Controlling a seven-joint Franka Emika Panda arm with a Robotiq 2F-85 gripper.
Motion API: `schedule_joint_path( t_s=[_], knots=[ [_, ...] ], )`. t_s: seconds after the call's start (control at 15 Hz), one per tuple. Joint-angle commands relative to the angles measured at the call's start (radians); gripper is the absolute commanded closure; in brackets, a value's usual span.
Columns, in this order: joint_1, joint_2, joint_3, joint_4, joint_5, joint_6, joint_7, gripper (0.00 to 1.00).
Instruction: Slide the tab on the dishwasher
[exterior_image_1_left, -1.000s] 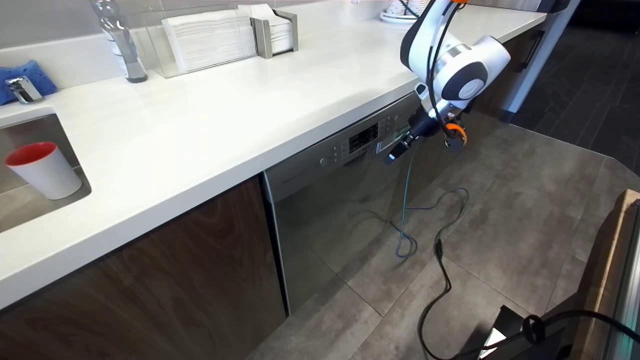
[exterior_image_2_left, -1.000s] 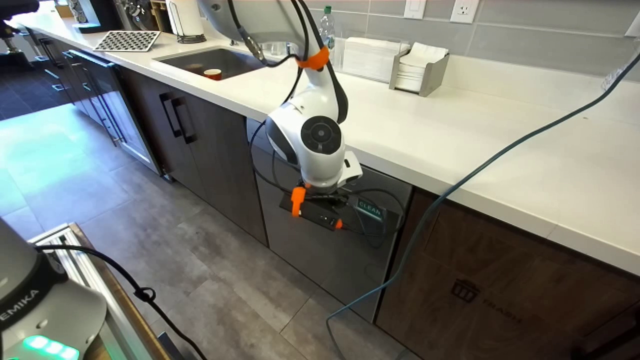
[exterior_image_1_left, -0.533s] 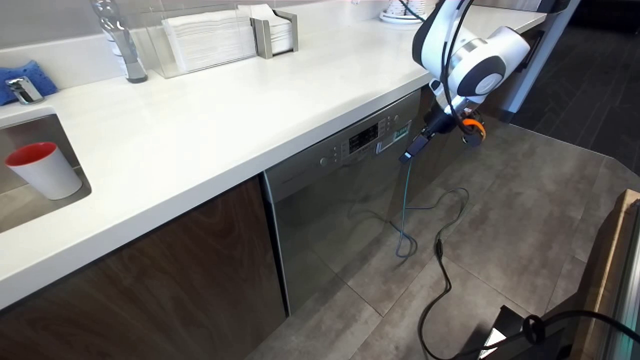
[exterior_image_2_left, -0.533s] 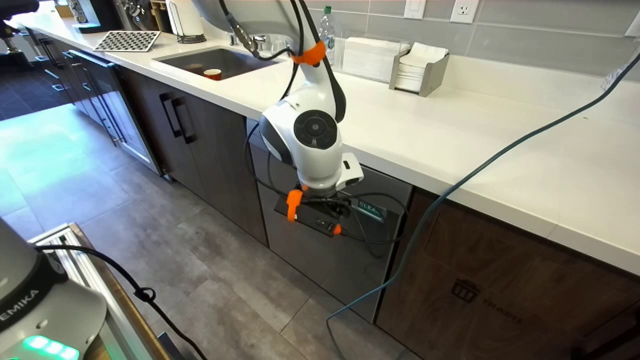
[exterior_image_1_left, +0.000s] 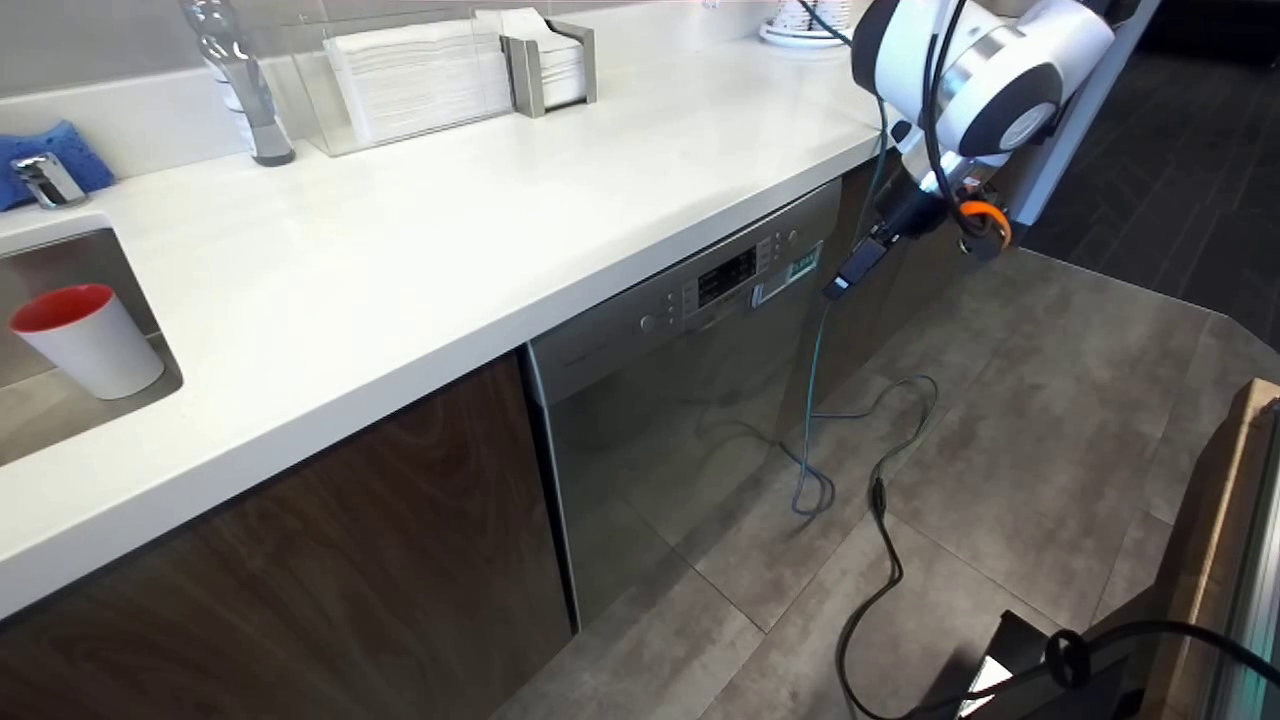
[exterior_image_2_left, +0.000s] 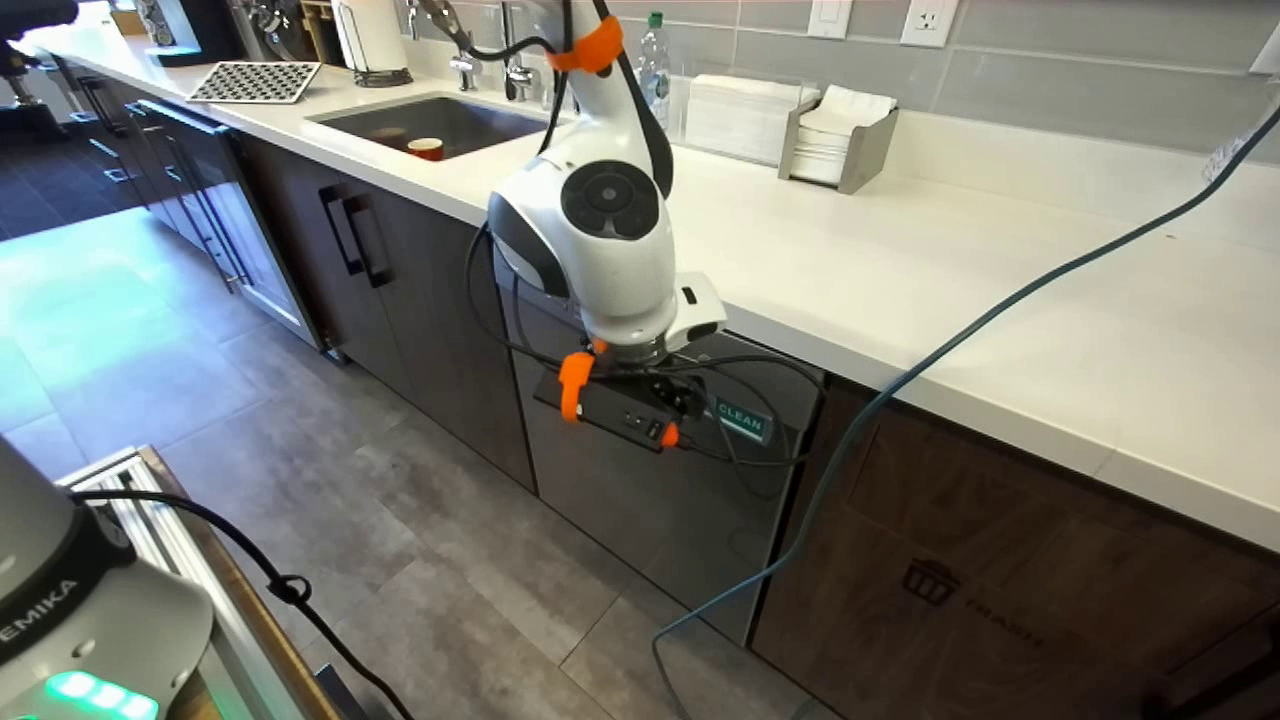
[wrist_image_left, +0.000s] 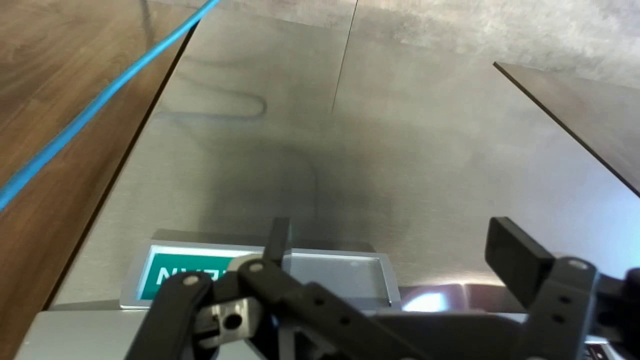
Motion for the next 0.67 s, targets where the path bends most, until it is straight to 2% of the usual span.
schedule_joint_path(
  t_s=[0.0, 0.6],
  knots=[
    [0.022, -0.120, -0.013, -0.102, -0.075, 0.026, 0.087, 0.00],
    [0.033, -0.282, -0.009, -0.218, -0.168, 0.079, 0.204, 0.00]
  ],
)
